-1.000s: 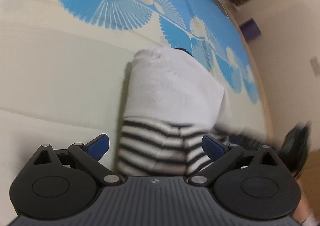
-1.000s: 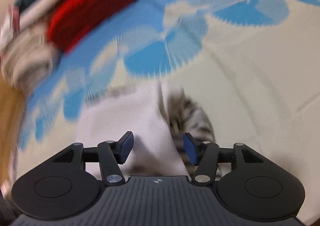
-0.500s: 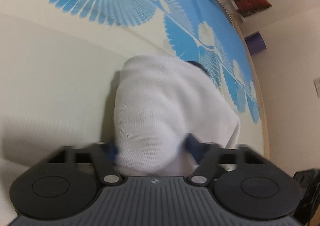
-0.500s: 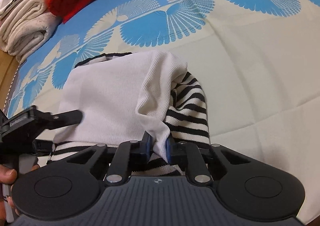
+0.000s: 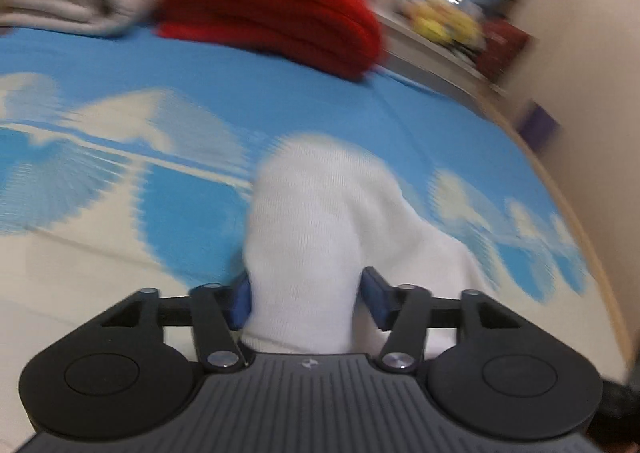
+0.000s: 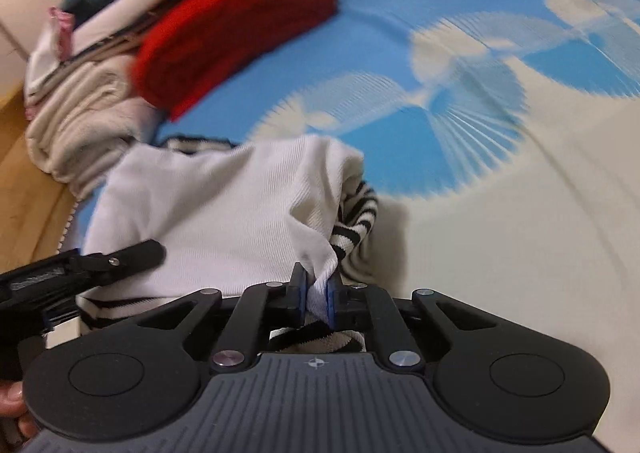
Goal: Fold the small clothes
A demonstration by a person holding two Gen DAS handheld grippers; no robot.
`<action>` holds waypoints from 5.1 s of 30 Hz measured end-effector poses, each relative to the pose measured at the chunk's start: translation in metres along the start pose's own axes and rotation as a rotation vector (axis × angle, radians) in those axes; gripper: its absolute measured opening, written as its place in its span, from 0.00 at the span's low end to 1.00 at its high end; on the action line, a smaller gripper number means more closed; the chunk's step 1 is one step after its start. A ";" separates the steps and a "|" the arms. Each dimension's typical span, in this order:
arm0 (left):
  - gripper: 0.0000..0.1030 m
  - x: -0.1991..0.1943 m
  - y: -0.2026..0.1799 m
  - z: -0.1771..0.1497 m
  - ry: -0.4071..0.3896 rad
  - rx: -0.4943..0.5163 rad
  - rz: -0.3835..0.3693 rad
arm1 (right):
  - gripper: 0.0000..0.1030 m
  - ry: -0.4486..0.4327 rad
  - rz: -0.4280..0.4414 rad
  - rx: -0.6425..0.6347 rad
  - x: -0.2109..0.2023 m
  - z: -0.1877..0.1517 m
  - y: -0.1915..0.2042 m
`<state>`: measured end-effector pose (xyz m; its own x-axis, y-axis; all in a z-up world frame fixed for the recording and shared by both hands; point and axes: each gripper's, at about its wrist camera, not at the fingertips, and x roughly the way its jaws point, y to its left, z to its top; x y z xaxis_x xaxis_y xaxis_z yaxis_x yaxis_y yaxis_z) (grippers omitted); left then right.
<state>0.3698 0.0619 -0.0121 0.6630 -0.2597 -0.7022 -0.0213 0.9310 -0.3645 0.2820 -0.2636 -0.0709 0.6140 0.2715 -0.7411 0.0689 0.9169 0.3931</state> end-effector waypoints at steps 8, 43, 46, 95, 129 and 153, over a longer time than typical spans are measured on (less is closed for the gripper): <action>0.63 -0.024 -0.003 0.002 0.058 0.110 -0.018 | 0.08 0.049 -0.150 -0.065 0.045 0.011 0.010; 1.00 -0.212 -0.064 -0.060 -0.218 0.324 0.199 | 0.64 -0.276 -0.257 -0.225 -0.151 -0.015 0.056; 1.00 -0.242 -0.073 -0.095 -0.248 0.345 0.188 | 0.78 -0.316 -0.237 -0.298 -0.184 -0.043 0.066; 0.99 -0.184 -0.053 -0.190 -0.049 0.183 0.171 | 0.79 -0.207 -0.282 -0.489 -0.163 -0.151 0.074; 0.99 -0.177 -0.058 -0.194 -0.029 0.205 0.163 | 0.79 -0.172 -0.264 -0.510 -0.157 -0.155 0.079; 0.99 -0.172 -0.056 -0.196 -0.006 0.182 0.149 | 0.79 -0.159 -0.263 -0.498 -0.153 -0.158 0.075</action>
<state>0.1102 0.0040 0.0095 0.6674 -0.1147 -0.7358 0.0157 0.9900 -0.1401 0.0687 -0.1904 -0.0137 0.7397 0.0043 -0.6729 -0.1191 0.9850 -0.1246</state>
